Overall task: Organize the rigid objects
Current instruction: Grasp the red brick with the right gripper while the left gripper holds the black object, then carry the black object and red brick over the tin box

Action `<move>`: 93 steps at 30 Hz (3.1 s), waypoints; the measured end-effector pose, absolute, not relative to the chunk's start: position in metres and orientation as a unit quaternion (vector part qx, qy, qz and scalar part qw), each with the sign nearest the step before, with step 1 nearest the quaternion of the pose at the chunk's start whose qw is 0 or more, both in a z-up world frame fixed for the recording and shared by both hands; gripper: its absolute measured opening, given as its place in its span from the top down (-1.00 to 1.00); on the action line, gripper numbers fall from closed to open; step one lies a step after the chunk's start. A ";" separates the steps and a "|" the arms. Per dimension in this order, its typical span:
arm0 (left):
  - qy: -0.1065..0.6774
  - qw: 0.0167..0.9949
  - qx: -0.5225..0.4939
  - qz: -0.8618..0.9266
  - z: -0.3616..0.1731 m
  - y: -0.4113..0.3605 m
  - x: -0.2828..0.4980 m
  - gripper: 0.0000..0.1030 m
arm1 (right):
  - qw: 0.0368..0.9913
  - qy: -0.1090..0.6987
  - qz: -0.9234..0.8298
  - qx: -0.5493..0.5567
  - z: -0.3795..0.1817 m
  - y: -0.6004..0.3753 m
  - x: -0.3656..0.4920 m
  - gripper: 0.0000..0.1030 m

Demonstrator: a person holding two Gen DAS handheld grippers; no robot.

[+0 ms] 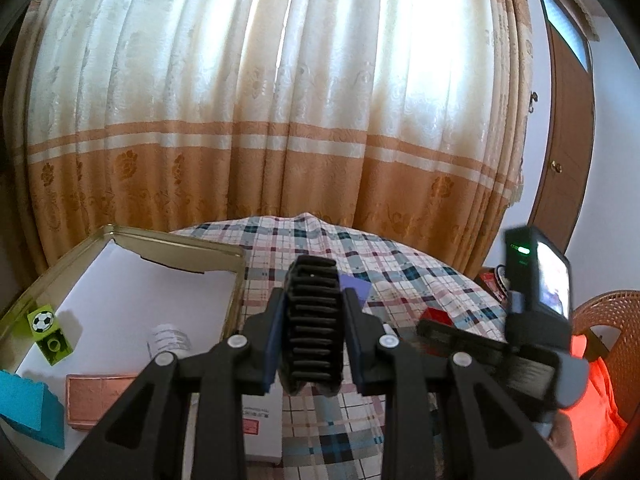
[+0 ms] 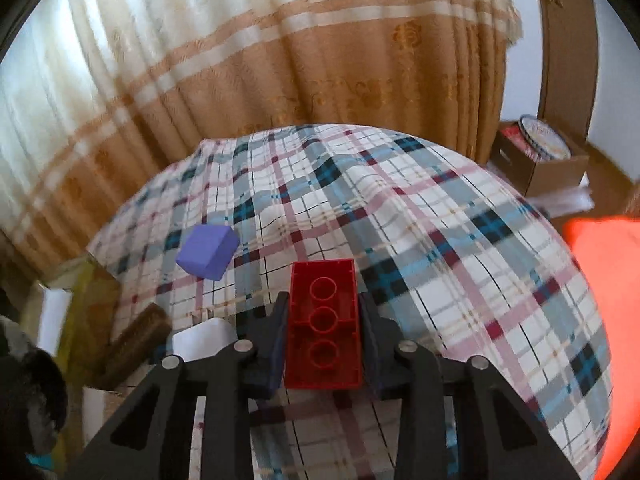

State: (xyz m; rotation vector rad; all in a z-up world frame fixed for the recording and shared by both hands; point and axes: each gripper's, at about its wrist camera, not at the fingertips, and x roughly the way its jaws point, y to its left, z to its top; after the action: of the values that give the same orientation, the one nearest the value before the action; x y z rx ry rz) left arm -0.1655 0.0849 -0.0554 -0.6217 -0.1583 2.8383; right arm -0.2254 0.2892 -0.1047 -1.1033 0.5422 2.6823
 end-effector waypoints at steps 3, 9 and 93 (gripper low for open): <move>-0.054 0.112 -0.204 0.971 -0.054 0.085 -0.162 0.48 | 0.084 0.213 0.916 -0.330 -0.095 0.294 -0.208 0.31; -0.059 0.098 -0.186 0.976 -0.051 0.079 -0.154 0.48 | 0.070 0.190 0.947 -0.250 -0.069 0.276 -0.175 0.31; -0.182 -0.103 -0.194 0.958 -0.066 -0.069 -0.136 0.48 | -0.104 -0.003 0.979 -0.177 -0.047 0.076 -0.132 0.30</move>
State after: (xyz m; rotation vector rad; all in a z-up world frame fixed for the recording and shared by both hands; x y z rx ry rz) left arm -0.1359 -0.0686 -0.0657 -0.6529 -0.6127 3.2266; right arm -0.1318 0.0756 -0.0470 -0.5966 -0.0112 3.2970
